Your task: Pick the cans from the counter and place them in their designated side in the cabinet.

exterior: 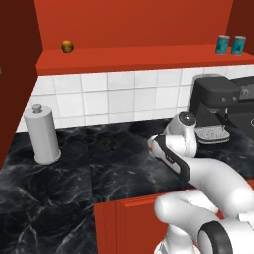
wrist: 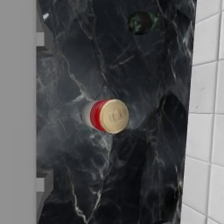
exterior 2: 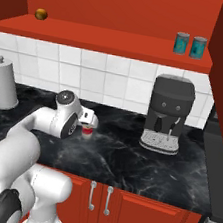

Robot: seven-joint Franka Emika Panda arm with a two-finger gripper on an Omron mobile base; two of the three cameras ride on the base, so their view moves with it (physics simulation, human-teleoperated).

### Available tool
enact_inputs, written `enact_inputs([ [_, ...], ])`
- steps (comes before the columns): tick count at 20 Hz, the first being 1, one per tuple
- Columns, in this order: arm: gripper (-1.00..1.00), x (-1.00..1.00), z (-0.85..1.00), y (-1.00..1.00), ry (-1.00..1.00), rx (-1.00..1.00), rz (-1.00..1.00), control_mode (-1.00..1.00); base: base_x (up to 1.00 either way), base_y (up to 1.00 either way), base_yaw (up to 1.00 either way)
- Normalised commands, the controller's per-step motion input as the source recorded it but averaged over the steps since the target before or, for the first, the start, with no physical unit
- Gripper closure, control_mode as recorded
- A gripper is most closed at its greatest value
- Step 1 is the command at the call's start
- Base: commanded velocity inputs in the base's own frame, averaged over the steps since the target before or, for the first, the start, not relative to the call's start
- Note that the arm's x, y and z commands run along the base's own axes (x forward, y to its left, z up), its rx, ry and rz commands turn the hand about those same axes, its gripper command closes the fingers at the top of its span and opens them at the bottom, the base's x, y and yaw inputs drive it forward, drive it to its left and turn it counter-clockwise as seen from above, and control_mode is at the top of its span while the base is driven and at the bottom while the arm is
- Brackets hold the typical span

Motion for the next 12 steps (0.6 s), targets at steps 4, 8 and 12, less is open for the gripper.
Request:
enact_inputs([
  [4,-1.0,0.13,-0.18,0.0,0.0,0.0,0.0,-1.0,0.0,0.0,0.0],
  [8,-1.0,0.14,-0.15,0.0,0.0,0.0,0.0,-1.0,0.0,0.0,0.0],
  [12,-1.0,0.15,-0.12,0.0,0.0,0.0,0.0,-1.0,0.0,0.0,0.0],
])
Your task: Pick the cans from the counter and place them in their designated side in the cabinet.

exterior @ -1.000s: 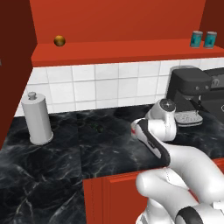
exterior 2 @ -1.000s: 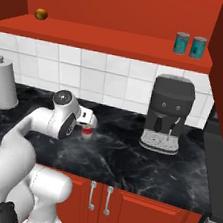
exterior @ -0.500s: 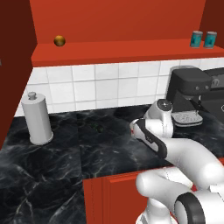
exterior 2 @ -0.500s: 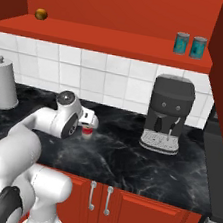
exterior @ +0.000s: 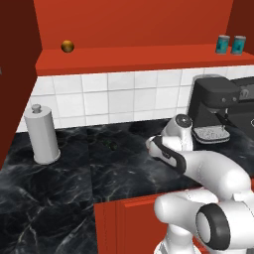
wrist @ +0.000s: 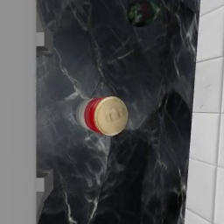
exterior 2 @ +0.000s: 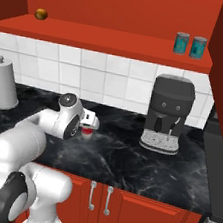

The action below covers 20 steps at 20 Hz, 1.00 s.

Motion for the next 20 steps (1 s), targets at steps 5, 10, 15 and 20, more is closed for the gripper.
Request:
enact_inputs([
  [5,-1.0,0.18,-0.12,0.0,0.0,0.0,0.0,-1.0,0.0,0.0,0.0],
  [10,-1.0,0.19,-0.11,0.02,0.0,0.0,0.0,-1.0,0.0,0.0,0.0],
  [15,-1.0,0.18,-0.12,0.04,0.0,0.0,0.0,-1.0,0.0,0.0,0.0],
  [20,-1.0,0.17,-0.13,0.01,0.0,0.0,0.0,-1.0,0.0,0.0,0.0],
])
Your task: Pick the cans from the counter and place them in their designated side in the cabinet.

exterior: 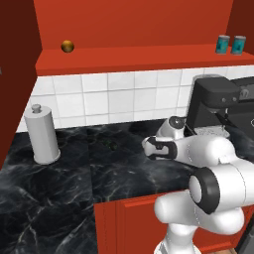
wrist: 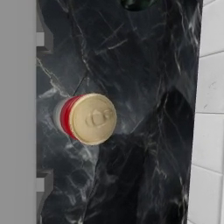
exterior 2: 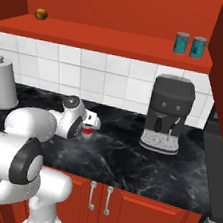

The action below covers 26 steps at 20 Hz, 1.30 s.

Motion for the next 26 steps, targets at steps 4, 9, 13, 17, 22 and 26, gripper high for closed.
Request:
enact_inputs([
  [4,-1.0,0.16,-0.13,0.0,0.0,0.0,0.0,-1.0,0.0,0.0,0.0],
  [9,-1.0,0.18,-0.11,0.0,0.0,0.0,0.0,-1.0,0.0,0.0,0.0],
  [13,-1.0,0.19,-0.11,0.0,0.0,0.0,0.0,-1.0,0.0,0.0,0.0],
  [17,-1.0,0.19,-0.14,0.0,0.0,0.0,0.0,-1.0,0.0,0.0,0.0],
  [22,-1.0,0.19,-0.17,0.0,0.0,0.0,0.0,-1.0,0.0,0.0,0.0],
  [26,-1.0,0.16,-0.16,0.0,0.0,0.0,0.0,-1.0,0.0,0.0,0.0],
])
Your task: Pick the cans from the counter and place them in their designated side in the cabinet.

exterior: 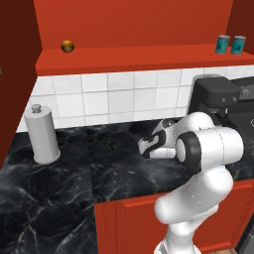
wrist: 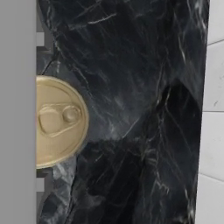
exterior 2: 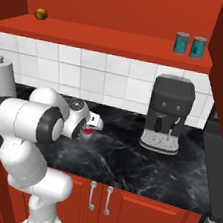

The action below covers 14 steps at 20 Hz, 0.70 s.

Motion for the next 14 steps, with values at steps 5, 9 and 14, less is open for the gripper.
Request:
enact_inputs([
  [5,-1.0,0.15,-0.15,0.0,0.0,0.0,0.0,-1.0,0.0,0.0,0.0],
  [9,1.0,0.15,-0.15,0.0,0.0,0.0,0.0,-1.0,0.0,0.0,0.0],
  [14,1.0,0.08,-0.08,-0.07,0.0,0.0,0.0,-1.0,0.0,0.0,0.0],
])
